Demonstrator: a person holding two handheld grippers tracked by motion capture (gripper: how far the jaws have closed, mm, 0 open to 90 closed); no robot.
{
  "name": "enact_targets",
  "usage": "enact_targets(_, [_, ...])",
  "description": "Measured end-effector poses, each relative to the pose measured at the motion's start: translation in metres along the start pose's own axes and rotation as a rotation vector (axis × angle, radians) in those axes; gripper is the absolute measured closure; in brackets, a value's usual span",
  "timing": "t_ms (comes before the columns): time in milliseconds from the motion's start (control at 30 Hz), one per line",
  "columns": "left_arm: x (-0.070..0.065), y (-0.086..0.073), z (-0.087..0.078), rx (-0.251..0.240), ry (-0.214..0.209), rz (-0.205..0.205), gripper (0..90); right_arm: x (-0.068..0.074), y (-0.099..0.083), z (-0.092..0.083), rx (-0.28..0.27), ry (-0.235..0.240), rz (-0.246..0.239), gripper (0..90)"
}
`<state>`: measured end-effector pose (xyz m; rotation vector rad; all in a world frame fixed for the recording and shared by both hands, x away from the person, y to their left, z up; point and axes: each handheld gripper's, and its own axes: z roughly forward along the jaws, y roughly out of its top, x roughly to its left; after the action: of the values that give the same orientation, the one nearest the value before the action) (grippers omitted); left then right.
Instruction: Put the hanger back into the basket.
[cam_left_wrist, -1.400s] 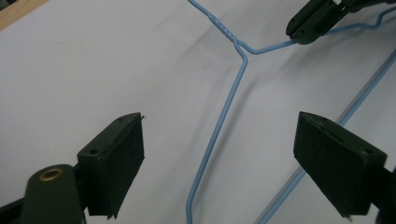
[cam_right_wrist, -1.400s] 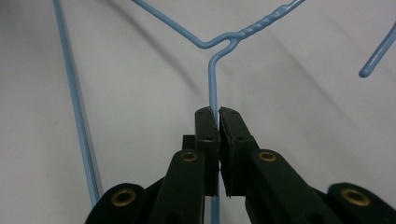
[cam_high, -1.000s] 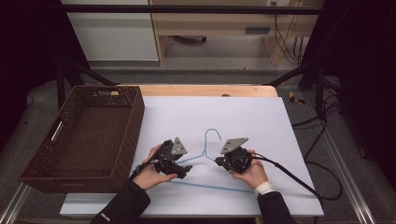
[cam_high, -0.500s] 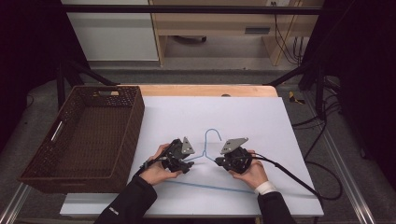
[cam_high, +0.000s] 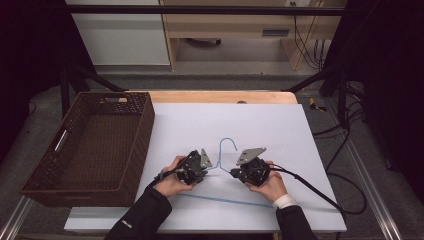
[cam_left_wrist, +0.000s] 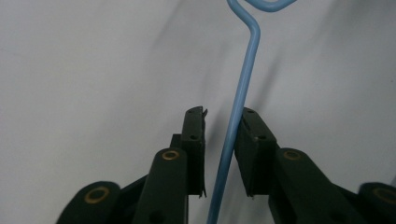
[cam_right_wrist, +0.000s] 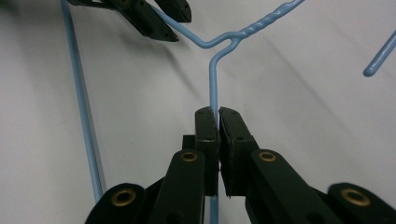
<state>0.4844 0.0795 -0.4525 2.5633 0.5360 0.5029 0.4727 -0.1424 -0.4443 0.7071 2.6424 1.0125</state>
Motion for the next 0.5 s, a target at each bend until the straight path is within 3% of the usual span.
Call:
enact_targets(100, [-0.002,0.000,0.000,-0.002,0.002,0.014,80.5,0.000,0.000,0.000,-0.005,0.000,0.004,87.5])
enact_targets(500, [-0.011,0.001,-0.008,0.016,0.027,0.079,84.1,0.000,0.001,-0.004,-0.016,0.014,0.016,87.1])
